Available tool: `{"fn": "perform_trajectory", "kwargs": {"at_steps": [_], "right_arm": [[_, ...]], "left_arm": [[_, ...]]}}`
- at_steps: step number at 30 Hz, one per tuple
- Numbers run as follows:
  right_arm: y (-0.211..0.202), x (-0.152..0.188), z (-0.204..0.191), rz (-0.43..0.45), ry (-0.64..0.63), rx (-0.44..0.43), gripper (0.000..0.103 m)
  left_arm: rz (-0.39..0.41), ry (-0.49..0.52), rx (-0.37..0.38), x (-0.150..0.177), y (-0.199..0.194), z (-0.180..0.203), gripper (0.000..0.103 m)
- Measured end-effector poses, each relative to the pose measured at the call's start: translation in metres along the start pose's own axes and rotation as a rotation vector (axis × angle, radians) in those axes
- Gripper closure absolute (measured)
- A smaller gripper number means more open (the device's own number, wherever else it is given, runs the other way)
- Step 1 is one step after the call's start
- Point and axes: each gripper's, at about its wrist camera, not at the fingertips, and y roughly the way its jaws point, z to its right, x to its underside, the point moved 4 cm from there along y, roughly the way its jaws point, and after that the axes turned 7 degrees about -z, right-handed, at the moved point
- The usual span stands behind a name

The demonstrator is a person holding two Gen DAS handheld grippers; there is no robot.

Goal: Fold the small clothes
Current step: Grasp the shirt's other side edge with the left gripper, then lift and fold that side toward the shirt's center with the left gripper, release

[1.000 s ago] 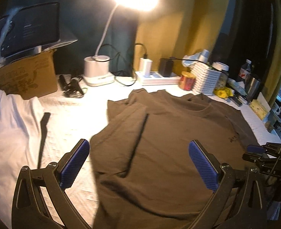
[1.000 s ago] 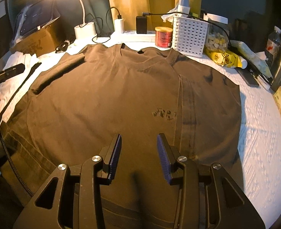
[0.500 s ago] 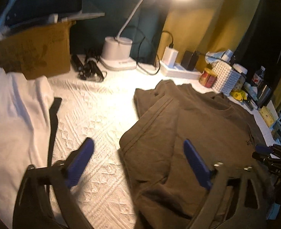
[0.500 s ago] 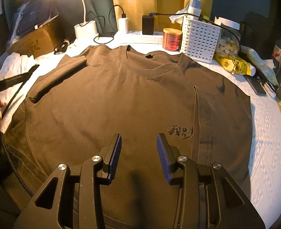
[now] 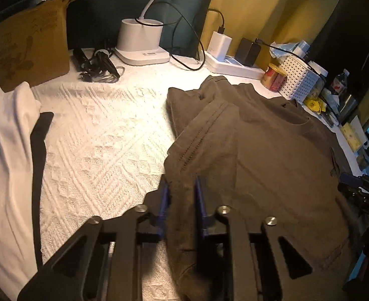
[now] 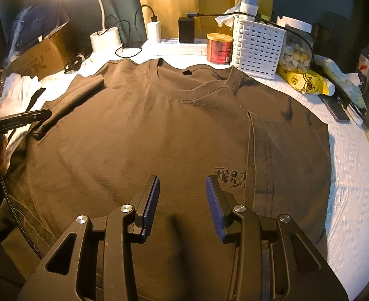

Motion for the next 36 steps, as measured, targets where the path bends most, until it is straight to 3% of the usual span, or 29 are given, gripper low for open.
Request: {"fn": "perform_trajectory", "kwargs": {"at_steps": [9,14,22,28,32,34,35,36], "right_arm": [[-0.002,0.006,0.007,0.031,0.002,-0.049,0.062],[-0.010,0.009,0.016,0.060,0.017,-0.064,0.062],[-0.020,0.026,0.040,0.080,0.068,-0.057,0.062],[-0.027,0.037,0.059,0.096,0.104,-0.049,0.062],[-0.032,0.041,0.069,0.113,0.128,-0.045,0.062],[-0.034,0.042,0.074,0.122,0.136,-0.041,0.062],[-0.035,0.042,0.076,0.126,0.138,-0.040,0.062],[-0.036,0.041,0.078,0.132,0.141,-0.039,0.062]], "left_arm": [[0.100,0.103,-0.051,-0.008,-0.031,0.039,0.098],[0.056,0.131,-0.004,-0.005,-0.022,0.061,0.098],[-0.030,0.261,0.063,0.016,-0.007,0.114,0.098],[-0.128,0.321,0.053,0.025,0.008,0.135,0.097],[-0.119,0.320,0.004,0.014,0.008,0.140,0.096],[-0.100,0.314,-0.027,0.004,0.009,0.139,0.091],[-0.093,0.313,-0.039,0.000,0.010,0.137,0.075],[-0.083,0.312,-0.050,-0.004,0.011,0.136,0.052]]}}
